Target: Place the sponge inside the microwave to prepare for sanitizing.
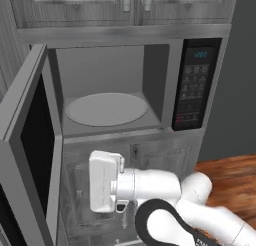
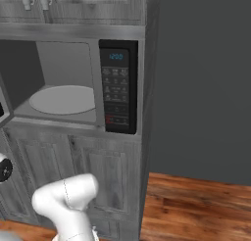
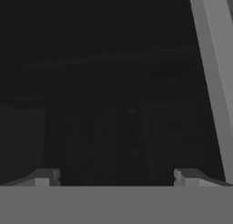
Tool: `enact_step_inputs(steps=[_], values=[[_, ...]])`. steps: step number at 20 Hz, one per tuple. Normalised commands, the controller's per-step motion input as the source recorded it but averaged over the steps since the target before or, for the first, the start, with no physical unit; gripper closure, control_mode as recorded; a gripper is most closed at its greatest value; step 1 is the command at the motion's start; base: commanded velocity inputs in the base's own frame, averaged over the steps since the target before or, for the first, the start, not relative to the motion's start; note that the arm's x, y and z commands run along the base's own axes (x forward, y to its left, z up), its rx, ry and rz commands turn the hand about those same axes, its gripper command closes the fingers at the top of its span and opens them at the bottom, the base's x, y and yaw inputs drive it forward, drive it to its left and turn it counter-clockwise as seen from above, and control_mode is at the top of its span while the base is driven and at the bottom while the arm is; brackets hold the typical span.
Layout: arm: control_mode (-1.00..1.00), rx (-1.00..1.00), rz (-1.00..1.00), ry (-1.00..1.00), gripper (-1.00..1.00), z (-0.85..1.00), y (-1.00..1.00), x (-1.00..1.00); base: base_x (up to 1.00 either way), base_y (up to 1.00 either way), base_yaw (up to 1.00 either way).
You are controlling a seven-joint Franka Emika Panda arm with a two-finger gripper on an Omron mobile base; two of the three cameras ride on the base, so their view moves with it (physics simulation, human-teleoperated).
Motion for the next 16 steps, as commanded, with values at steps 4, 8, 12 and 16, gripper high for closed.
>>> enact_step_inputs(steps=[4, 8, 12, 16], values=[[-1.0, -0.02, 0.19, 0.05, -1.0, 0.18, -1.0, 0.07, 0.0, 0.0, 0.0], [-1.0, -0.03, 0.3, -0.07, -1.0, 0.27, -0.87, 0.0, 0.0, 0.0, 0.0], [-1.0, -0.54, 0.06, -0.08, -1.0, 0.0, -0.33, -0.04, 0.0, 0.0, 0.0], [-1.0, -0.66, 0.03, -0.05, -1.0, -0.02, -0.42, 0.0, 0.0, 0.0, 0.0]])
